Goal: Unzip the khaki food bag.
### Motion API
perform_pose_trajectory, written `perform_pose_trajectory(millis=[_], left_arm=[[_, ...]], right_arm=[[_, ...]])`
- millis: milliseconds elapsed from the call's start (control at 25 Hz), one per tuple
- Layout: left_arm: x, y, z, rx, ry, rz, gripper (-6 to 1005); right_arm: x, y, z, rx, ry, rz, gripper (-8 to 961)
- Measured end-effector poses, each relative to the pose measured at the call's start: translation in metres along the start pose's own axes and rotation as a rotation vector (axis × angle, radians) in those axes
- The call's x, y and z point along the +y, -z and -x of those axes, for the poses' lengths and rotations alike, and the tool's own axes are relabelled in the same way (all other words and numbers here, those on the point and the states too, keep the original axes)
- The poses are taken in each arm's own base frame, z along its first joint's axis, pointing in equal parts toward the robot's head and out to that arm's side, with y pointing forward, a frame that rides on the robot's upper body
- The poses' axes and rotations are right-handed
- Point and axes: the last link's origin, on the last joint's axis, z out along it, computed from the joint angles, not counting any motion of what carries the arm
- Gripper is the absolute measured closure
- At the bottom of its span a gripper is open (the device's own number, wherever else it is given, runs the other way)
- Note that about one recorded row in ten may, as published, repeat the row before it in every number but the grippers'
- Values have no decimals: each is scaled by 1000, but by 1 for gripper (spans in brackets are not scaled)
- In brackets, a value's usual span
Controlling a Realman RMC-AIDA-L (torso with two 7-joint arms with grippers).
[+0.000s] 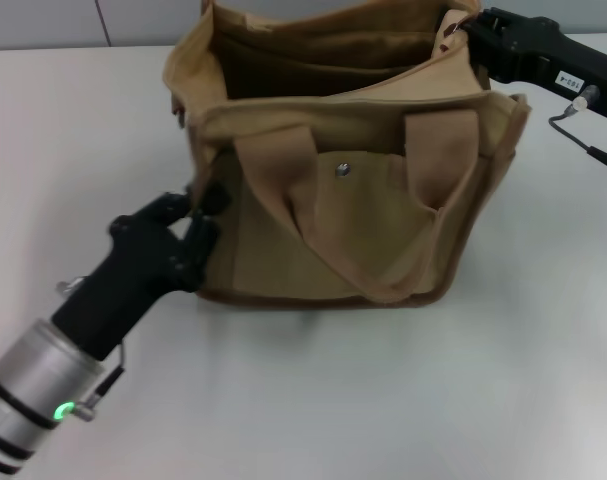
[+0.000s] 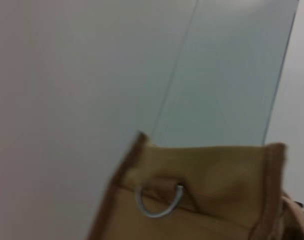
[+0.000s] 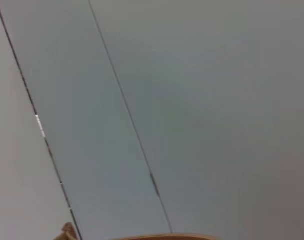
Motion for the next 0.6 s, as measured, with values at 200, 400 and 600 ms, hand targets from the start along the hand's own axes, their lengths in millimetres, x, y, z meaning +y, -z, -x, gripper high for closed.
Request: perform_pose_trajectory(millis=[200, 400, 600], left_arm=[[-13, 21, -19, 78, -23, -13, 767], [-32, 39, -46, 122, -67, 23, 522], [-44, 55, -71, 108, -75, 85, 375]], right_arm=[[-9, 31, 13, -38, -5, -28, 694], [-6, 60, 20, -59, -1, -5, 546], [4, 89, 19, 4, 19, 85, 353]])
